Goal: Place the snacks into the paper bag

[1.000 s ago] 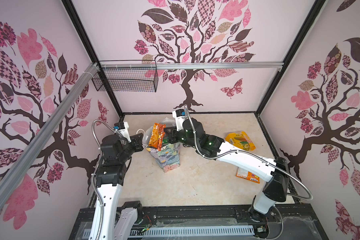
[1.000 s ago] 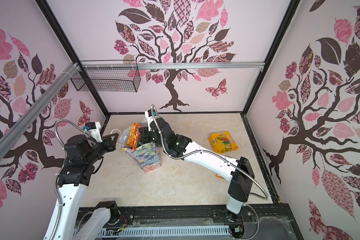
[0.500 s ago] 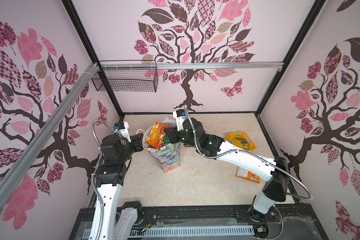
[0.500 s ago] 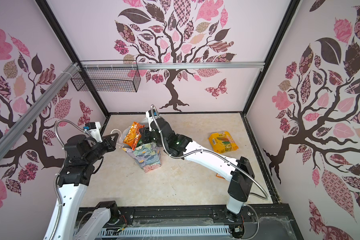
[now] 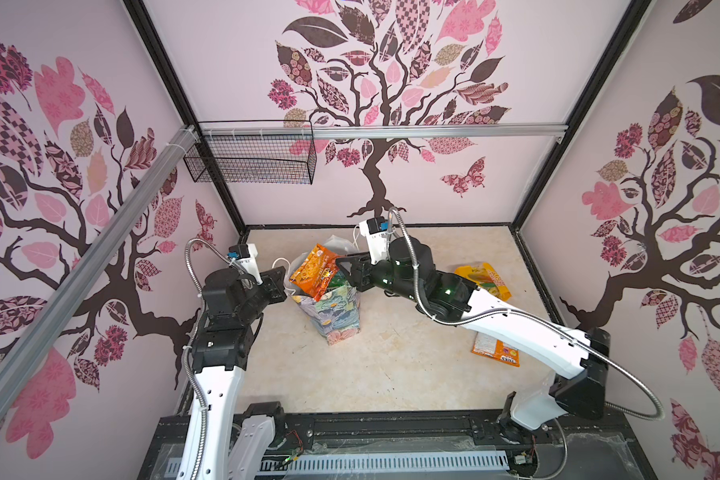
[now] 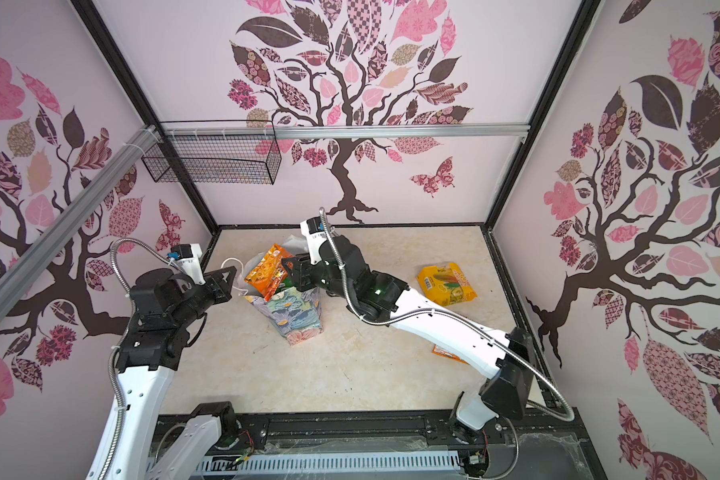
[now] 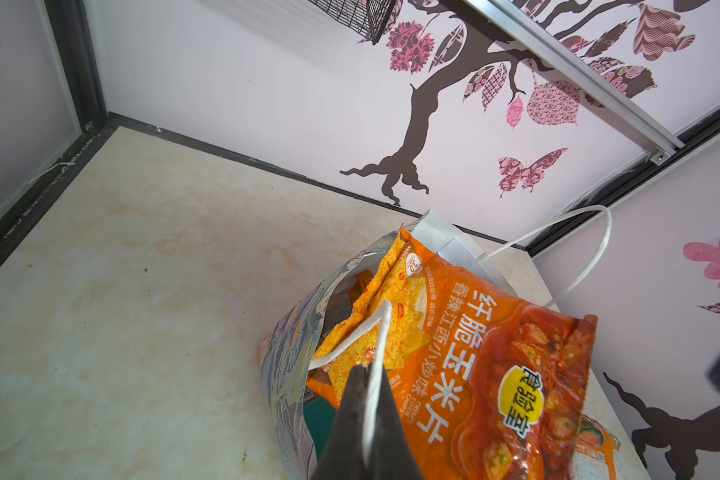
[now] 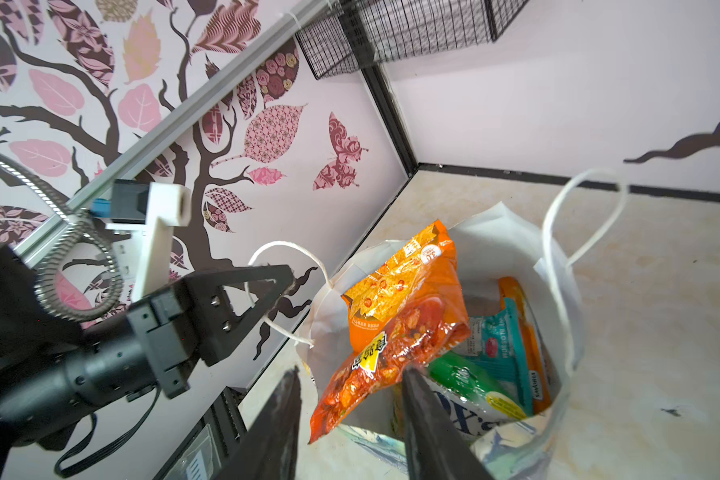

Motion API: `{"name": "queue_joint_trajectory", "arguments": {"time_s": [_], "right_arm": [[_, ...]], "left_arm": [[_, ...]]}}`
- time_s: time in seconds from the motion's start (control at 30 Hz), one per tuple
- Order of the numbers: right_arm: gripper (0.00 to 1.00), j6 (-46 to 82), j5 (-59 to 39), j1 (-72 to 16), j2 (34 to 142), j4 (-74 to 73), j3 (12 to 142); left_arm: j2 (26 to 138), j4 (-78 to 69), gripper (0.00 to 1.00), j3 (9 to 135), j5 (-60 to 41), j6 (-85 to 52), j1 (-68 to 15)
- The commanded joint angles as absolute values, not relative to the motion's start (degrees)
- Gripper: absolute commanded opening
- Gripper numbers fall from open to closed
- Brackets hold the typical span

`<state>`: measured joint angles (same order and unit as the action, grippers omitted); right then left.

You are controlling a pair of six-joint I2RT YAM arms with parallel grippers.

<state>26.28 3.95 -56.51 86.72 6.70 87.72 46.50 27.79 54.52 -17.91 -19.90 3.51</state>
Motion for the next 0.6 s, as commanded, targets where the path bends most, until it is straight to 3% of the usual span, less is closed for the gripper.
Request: {"name": "queue_joint_trajectory", "arguments": {"time_s": [0.0,0.13,0.33,0.57], "right_arm": [[0.5,21.8,11.2,-56.7,82.0,11.4,87.9],[0.57,20.0,13.9,-54.5,82.3,14.7,88.0],[0.64,18.9,11.4,-52.5,88.9,16.4,91.8],[0.64,17.6,10.7,-51.1,97.9,17.5,98.3]], "left_arm": [[47.3,30.4,0.0,58.1,-15.8,-18.0,3.7],[48.1,33.4,0.02,60.9,-14.4,-17.2,3.7],[48.8,41.3,0.43,70.7,-10.3,-14.8,3.7],[52.6,52.6,0.51,82.4,-22.3,-14.1,2.4]]}}
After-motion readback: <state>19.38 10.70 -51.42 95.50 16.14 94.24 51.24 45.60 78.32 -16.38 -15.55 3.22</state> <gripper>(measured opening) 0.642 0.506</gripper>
